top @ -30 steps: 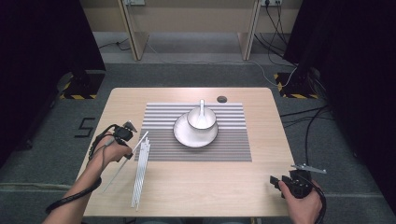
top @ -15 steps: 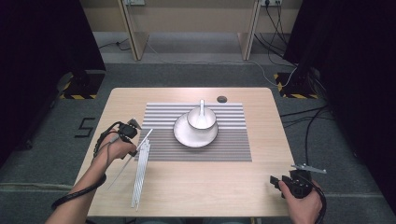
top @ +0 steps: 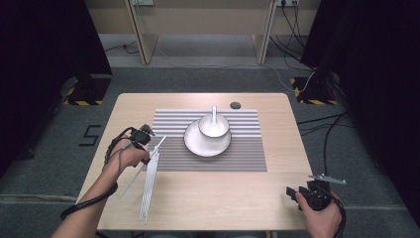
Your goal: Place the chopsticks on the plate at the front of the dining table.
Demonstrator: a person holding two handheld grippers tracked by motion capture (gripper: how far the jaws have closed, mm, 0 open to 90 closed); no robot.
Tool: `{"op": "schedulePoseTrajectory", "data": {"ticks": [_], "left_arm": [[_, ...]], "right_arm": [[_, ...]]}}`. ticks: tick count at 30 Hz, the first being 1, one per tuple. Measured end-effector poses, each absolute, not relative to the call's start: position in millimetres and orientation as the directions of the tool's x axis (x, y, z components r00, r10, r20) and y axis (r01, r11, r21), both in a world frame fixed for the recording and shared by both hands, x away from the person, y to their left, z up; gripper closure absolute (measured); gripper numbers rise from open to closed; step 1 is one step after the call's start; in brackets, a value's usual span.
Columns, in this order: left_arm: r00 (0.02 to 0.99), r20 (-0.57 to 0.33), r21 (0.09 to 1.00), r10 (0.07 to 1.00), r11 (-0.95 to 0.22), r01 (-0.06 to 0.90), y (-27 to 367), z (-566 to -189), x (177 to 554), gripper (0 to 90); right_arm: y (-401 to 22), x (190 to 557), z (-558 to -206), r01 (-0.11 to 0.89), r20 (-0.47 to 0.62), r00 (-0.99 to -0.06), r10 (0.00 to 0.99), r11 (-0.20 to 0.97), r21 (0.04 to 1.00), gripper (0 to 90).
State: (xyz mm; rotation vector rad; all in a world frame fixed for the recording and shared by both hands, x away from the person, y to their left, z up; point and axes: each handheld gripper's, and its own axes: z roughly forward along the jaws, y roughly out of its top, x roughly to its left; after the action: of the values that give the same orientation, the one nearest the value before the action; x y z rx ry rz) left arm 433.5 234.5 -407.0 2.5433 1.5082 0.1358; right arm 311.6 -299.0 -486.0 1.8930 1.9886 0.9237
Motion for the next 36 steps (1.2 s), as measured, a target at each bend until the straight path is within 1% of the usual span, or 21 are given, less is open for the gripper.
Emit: {"op": "schedulePoseTrajectory", "data": {"ticks": [36], "left_arm": [[0.483,-0.025,0.236,0.875,-0.464,0.854,216,-402,444,84.4]], "right_arm": [[-298,312,-485,0.804,0.249,-0.129,0.960,-0.046,0.593,46.0]]}}
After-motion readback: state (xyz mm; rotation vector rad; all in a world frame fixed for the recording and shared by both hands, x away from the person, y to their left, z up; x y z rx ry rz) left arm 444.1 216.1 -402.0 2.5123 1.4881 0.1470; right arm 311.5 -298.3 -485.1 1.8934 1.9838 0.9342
